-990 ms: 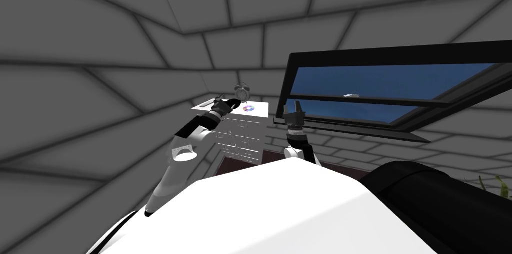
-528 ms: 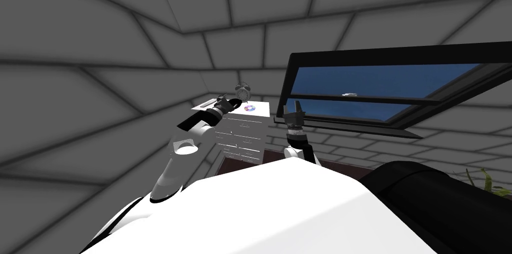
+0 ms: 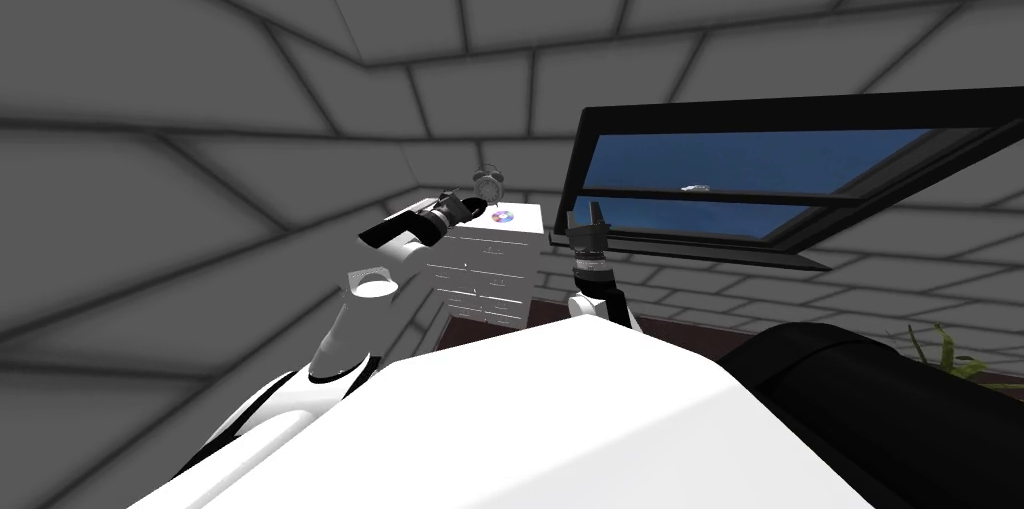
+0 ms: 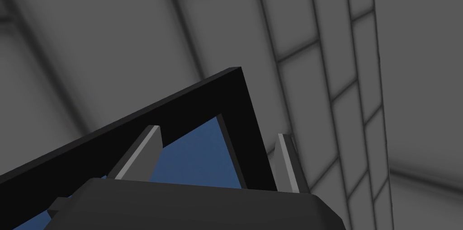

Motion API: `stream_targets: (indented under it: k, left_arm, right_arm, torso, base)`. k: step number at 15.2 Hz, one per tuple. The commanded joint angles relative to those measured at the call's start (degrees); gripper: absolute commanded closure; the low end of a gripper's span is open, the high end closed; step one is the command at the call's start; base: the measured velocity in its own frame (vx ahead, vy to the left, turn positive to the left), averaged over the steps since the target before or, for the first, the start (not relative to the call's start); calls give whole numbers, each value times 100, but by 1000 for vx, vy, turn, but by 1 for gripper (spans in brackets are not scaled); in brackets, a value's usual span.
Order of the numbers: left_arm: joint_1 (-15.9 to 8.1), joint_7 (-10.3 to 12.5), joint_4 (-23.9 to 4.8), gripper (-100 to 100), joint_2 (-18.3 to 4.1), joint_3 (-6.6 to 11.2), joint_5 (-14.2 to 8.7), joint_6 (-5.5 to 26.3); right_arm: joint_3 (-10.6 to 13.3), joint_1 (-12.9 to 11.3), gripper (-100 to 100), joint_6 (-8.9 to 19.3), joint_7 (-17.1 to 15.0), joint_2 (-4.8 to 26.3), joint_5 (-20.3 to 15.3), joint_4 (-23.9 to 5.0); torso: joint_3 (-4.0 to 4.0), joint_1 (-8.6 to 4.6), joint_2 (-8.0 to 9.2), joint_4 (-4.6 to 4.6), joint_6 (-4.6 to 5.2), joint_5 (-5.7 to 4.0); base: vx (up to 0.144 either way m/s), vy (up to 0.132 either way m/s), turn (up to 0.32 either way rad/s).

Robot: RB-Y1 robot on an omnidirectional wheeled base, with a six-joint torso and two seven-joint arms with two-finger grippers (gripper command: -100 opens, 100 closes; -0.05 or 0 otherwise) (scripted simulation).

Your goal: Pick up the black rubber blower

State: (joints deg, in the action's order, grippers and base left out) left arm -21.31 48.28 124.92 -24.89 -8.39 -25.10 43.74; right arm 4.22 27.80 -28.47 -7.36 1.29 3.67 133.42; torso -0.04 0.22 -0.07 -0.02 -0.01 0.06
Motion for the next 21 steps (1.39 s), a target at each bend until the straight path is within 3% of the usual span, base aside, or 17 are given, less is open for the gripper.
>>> stream_targets:
  k: [1, 2, 5, 6, 9, 10, 13, 14, 17, 18, 21]
  left_arm:
    - [-37, 43, -27, -100, -16, -5, -25, 211]
    - [-299, 319, -75, -100, -69, -38, -122, 399]
    - [-299, 319, -75, -100, -69, -38, -122, 665]
    - [-557, 591, -122, -100, -117, -71, -217, 863]
    - [-557, 591, -122, -100, -117, -71, -217, 1117]
    - [-810, 857, -169, -100, -163, -103, -310, 1307]
    - [-810, 857, -169, -100, -163, -103, -310, 1566]
    - [-1056, 1116, -216, -100, -204, -134, -400, 1749]
    - [-1056, 1116, -216, -100, -204, -134, -400, 2010]
    - [-1295, 1366, -261, -100, -242, -165, -487, 2187]
    - [-1295, 1366, -261, -100, -242, -165, -487, 2447]
  right_arm:
    - [0, 0, 0, 0, 0, 0, 0, 0]
    - [0, 0, 0, 0, 0, 0, 0, 0]
    - [0, 0, 0, 0, 0, 0, 0, 0]
    - [0, 0, 0, 0, 0, 0, 0, 0]
    - [0, 0, 0, 0, 0, 0, 0, 0]
    - [0, 0, 0, 0, 0, 0, 0, 0]
    - [0, 0, 0, 0, 0, 0, 0, 0]
    - [0, 0, 0, 0, 0, 0, 0, 0]
    - [0, 0, 0, 0, 0, 0, 0, 0]
    - [0, 0, 0, 0, 0, 0, 0, 0]
    - [0, 0, 0, 0, 0, 0, 0, 0]
  torso:
    - [0, 0, 0, 0, 0, 0]
    - [0, -6, 0, 0, -1, -1]
    - [0, -3, 0, 0, 0, -1]
    - [0, -6, 0, 0, -1, -1]
    - [0, -2, 1, 0, 0, 0]
    - [1, -6, 1, 0, -1, -1]
    - [0, -2, 0, 0, 0, 0]
    - [0, -7, 1, 0, -1, -1]
    - [0, -6, 0, 0, 0, -1]
    - [0, -9, 1, 0, -1, -2]
    - [0, -4, 0, 0, 0, -1]
  base:
    - [3, 29, -3]
    - [1, 39, -62]
    - [4, 47, -31]
    - [2, 47, -56]
    - [2, 50, -36]
    - [1, 47, -38]
    - [3, 48, -40]
    - [4, 41, -58]
    - [3, 41, -34]
    - [3, 46, -51]
    - [3, 45, -35]
